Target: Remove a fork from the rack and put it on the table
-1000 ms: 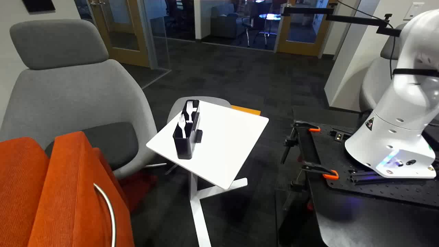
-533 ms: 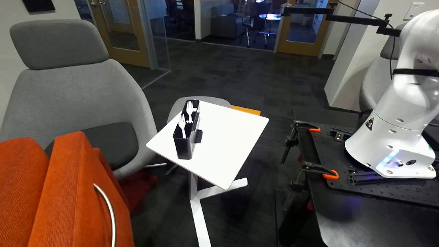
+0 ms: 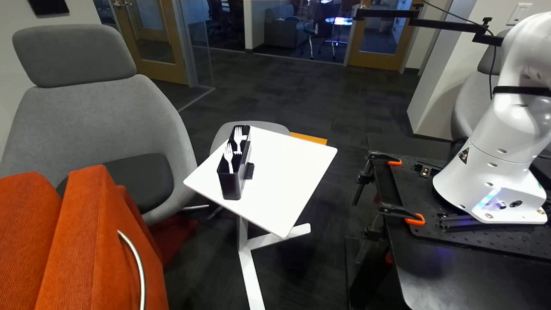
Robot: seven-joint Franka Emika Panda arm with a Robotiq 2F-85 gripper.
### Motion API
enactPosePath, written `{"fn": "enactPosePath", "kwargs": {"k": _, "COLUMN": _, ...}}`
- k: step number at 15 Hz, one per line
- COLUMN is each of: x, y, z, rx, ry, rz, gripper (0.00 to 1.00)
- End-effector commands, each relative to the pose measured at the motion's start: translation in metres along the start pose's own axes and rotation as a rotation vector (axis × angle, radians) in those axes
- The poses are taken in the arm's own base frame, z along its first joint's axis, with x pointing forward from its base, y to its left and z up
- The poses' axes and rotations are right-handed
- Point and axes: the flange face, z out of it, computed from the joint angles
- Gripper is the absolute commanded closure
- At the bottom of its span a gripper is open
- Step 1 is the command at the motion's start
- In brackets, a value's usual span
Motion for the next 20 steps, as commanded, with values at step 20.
{"fn": "enactPosePath", "kwargs": {"k": 20, "x": 0.177, "y": 0.141, "z": 0.104, "rx": 0.103, "ry": 0.076, "rz": 0.159, "gripper": 0.0}}
